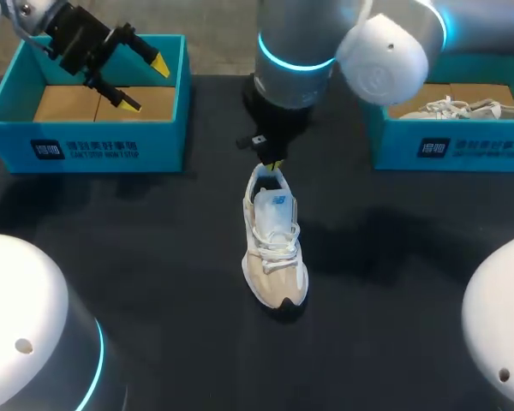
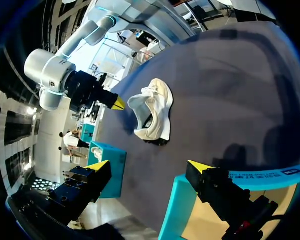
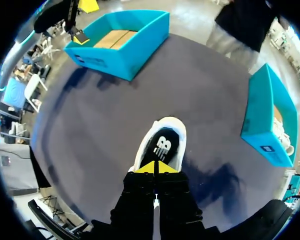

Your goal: Take the shoe out of the shoebox, open the shoe tongue, remove and reinsert the insole, then place the shoe into the shoebox

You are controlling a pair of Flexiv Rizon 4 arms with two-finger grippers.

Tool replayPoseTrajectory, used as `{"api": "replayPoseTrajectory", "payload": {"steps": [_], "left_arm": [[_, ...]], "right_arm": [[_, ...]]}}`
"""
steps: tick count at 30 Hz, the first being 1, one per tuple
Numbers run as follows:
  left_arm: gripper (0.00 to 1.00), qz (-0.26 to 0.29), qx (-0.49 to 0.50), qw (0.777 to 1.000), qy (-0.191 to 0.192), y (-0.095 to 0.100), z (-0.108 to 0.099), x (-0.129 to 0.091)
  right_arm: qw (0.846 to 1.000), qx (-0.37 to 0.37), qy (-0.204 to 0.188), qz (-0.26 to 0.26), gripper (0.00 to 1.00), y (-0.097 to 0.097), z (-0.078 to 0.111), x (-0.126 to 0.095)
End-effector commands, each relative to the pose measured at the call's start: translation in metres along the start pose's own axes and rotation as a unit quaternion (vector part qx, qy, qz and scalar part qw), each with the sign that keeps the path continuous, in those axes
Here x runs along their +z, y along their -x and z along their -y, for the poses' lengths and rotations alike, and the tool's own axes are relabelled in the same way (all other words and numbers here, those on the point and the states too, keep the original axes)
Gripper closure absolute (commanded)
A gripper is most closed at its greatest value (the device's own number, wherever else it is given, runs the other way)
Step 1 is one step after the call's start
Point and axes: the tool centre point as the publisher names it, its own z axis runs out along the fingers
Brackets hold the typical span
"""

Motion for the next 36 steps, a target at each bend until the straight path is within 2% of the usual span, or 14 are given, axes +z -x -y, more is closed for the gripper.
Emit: {"api": "replayPoseTrajectory", "payload": {"steps": [1,10,13,18,29,36], "left_arm": [[0.0,-0.002,0.0,1.0,-0.003,0.001,-0.003,-0.001],[0.0,-0.002,0.0,1.0,-0.003,0.001,-0.003,-0.001],[0.0,-0.002,0.0,1.0,-0.003,0.001,-0.003,-0.001],[0.0,-0.002,0.0,1.0,-0.003,0.001,-0.003,-0.001],[0.0,-0.002,0.0,1.0,-0.003,0.001,-0.003,-0.001],[0.0,-0.002,0.0,1.0,-0.003,0.001,-0.003,-0.001]], "right_arm": [[0.999,0.001,0.001,0.04,1.0,-0.003,0.001,-0.001],[0.999,0.001,0.001,0.04,1.0,-0.003,0.001,-0.001],[0.996,0.073,0.034,0.047,1.0,-0.005,0.003,0.008],[0.989,0.13,0.04,0.054,1.0,-0.012,0.005,0.024],[0.988,0.147,0.012,0.036,1.0,-0.013,-0.003,0.047],[0.988,0.151,-0.014,0.025,1.0,-0.007,-0.002,0.071]]}}
